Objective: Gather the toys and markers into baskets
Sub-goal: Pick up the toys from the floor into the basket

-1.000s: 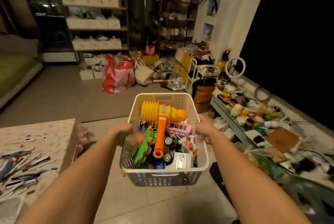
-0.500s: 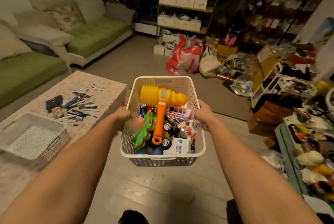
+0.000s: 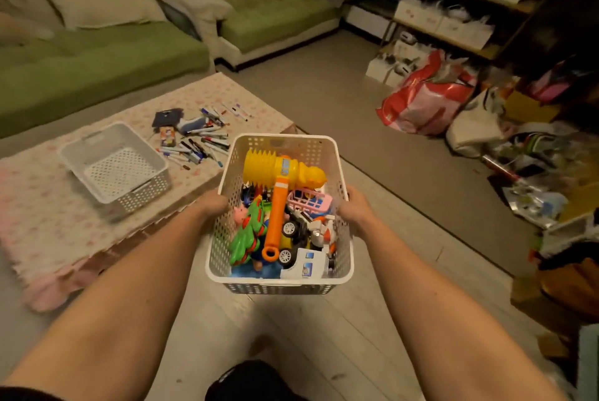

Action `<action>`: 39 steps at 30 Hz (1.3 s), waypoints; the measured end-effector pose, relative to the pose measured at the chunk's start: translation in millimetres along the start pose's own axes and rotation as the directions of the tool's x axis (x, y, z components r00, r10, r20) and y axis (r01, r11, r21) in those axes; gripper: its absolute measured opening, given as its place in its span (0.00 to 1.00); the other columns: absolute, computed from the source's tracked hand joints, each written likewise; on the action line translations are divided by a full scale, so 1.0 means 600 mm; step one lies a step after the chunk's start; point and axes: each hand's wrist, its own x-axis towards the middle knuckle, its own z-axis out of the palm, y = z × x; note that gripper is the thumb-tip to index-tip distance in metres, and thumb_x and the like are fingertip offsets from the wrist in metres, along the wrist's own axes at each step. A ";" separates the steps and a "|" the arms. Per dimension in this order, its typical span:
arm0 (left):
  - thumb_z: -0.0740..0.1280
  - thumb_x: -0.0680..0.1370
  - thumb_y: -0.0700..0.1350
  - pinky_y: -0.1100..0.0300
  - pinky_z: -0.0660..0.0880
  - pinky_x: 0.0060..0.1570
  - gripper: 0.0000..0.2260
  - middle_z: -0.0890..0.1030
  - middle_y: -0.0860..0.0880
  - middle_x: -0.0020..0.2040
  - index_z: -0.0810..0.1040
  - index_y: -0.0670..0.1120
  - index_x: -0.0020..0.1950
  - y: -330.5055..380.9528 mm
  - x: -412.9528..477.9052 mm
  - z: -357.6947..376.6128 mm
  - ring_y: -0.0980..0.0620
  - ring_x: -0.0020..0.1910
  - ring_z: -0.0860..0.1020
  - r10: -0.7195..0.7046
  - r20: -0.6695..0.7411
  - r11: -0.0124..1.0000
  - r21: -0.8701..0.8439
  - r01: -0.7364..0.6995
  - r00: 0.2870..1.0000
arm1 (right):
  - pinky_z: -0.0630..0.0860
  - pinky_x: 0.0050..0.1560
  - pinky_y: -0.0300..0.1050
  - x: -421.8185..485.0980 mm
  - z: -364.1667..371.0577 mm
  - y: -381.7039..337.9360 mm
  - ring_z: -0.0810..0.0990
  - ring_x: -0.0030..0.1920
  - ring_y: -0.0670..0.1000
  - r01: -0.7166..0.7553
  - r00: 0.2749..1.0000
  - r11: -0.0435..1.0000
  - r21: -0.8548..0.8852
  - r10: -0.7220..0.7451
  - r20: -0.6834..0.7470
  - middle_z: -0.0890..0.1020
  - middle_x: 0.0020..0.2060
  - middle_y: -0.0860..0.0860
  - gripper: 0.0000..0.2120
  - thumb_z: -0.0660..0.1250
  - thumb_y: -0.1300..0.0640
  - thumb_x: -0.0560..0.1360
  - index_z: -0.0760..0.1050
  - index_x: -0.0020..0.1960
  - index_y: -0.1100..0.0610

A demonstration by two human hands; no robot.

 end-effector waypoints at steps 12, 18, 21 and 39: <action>0.58 0.78 0.34 0.50 0.73 0.51 0.18 0.76 0.38 0.55 0.71 0.36 0.67 -0.042 0.122 0.074 0.46 0.49 0.73 -0.199 -0.112 0.952 -0.256 0.165 0.974 | 0.78 0.46 0.48 0.209 0.046 0.043 0.81 0.49 0.53 -0.068 0.986 0.977 -0.200 0.097 0.136 0.81 0.49 0.52 0.17 0.73 0.63 0.72 0.76 0.60 0.56; 0.58 0.75 0.30 0.55 0.72 0.46 0.18 0.77 0.38 0.53 0.75 0.40 0.63 -0.089 0.148 0.151 0.44 0.48 0.75 -0.356 -0.184 0.893 -0.355 0.276 0.916 | 0.78 0.53 0.51 0.308 0.064 0.129 0.80 0.54 0.55 -0.020 0.968 0.924 -0.382 0.113 0.223 0.81 0.54 0.54 0.14 0.69 0.61 0.76 0.76 0.61 0.58; 0.60 0.73 0.32 0.55 0.75 0.44 0.18 0.79 0.40 0.52 0.77 0.43 0.60 -0.141 0.210 0.217 0.43 0.47 0.76 -0.453 -0.245 0.845 -0.425 0.325 0.857 | 0.79 0.56 0.57 0.397 0.087 0.220 0.80 0.54 0.57 -0.005 0.947 0.883 -0.469 0.156 0.283 0.82 0.56 0.55 0.13 0.68 0.57 0.77 0.76 0.61 0.56; 0.65 0.73 0.33 0.49 0.78 0.45 0.15 0.81 0.42 0.50 0.79 0.49 0.56 -0.669 0.710 0.616 0.39 0.47 0.79 -0.535 -0.318 0.758 -0.591 0.277 0.783 | 0.74 0.51 0.44 0.804 0.302 0.863 0.78 0.55 0.53 0.123 0.879 0.871 -0.476 0.128 0.460 0.81 0.55 0.53 0.20 0.61 0.71 0.74 0.74 0.64 0.57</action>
